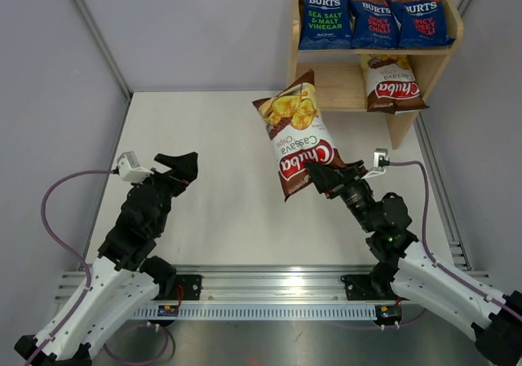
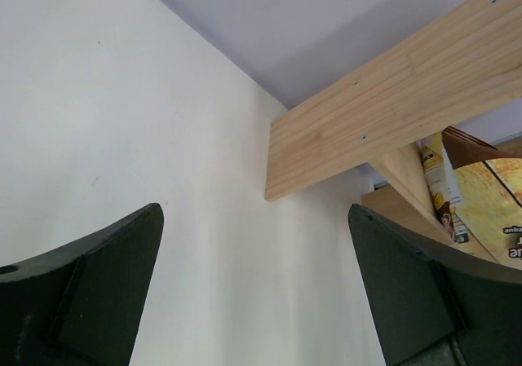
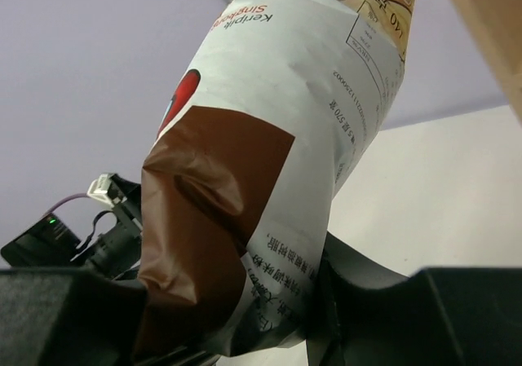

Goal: Place and organize the chips bags onto the shelf

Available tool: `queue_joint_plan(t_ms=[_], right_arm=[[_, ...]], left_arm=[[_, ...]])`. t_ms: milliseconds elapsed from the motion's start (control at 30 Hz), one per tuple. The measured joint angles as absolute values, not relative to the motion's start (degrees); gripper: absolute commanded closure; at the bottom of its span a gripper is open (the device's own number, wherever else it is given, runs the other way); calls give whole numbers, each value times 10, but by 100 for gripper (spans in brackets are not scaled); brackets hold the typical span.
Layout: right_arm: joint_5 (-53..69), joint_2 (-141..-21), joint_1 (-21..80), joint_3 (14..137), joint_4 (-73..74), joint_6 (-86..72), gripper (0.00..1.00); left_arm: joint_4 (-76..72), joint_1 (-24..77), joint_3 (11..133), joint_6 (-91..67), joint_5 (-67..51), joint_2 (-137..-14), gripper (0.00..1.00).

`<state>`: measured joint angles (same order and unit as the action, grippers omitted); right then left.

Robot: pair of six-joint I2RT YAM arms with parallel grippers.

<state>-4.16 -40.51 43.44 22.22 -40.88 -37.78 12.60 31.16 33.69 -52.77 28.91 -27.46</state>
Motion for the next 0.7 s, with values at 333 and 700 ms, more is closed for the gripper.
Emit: queue_joint_plan(t_ms=[333, 700], right_arm=[[-150, -247, 383, 212, -233, -402, 78], [-120, -374, 268, 216, -229, -429, 78]], left_arm=[[231, 306, 446, -355, 251, -338, 1], [320, 303, 477, -256, 182, -375, 1]])
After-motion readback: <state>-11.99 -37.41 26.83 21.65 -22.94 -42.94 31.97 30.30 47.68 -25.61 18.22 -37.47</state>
